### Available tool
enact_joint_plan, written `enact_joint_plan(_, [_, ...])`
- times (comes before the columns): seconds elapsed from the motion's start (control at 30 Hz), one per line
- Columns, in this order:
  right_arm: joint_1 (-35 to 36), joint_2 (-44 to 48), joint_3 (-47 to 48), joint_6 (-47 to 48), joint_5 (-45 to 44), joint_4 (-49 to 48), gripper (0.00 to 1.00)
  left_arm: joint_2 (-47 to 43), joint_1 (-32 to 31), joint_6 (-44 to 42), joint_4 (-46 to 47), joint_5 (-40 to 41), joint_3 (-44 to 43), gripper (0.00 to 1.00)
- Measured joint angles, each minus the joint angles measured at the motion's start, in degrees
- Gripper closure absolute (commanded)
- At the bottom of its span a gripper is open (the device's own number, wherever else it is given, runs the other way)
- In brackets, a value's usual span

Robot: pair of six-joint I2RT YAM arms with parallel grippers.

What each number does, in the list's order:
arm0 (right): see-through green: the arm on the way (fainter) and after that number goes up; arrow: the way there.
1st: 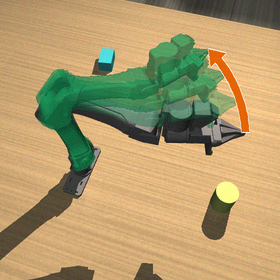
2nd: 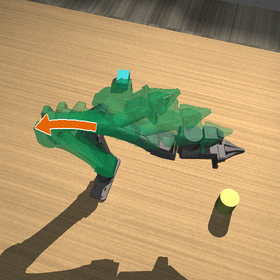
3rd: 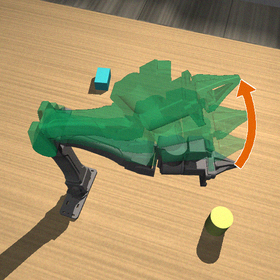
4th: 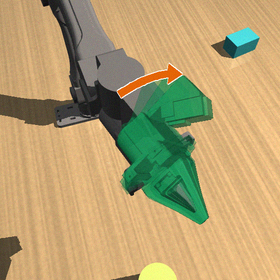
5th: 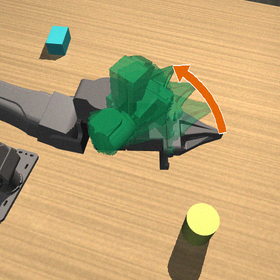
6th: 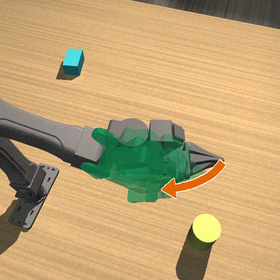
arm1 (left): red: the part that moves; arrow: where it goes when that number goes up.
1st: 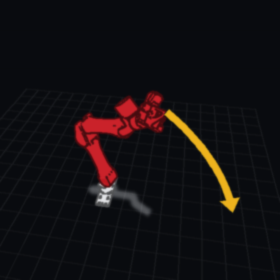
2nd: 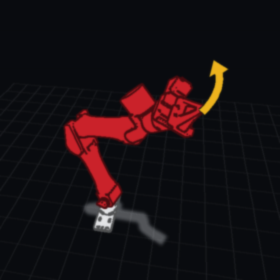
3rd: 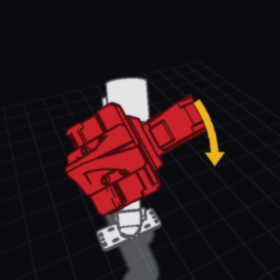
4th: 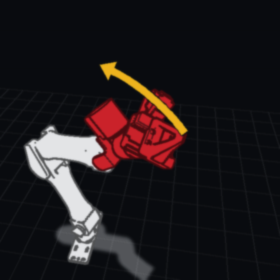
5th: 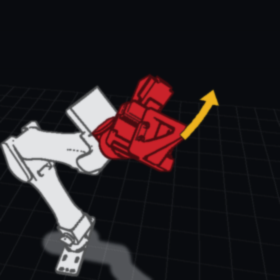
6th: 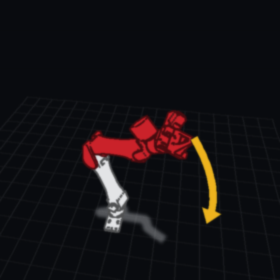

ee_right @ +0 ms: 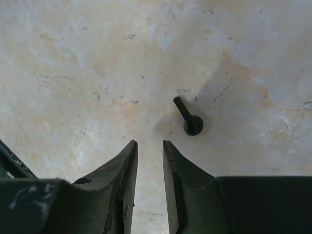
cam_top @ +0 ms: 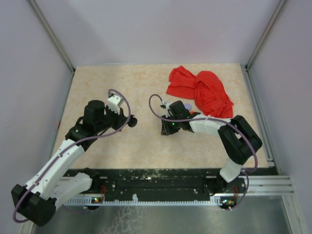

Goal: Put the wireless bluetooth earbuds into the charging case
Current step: Pick up the earbud from the center of the board.

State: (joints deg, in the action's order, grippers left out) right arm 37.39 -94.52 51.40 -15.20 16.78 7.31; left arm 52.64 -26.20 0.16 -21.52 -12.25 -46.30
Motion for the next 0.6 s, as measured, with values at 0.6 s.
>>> enact_joint_plan(0.6, [-0.57,-5.42,4.24,2.49,-5.22,2.14,0.71,0.02,0.0,0.0,0.0,0.0,0.17,0.97])
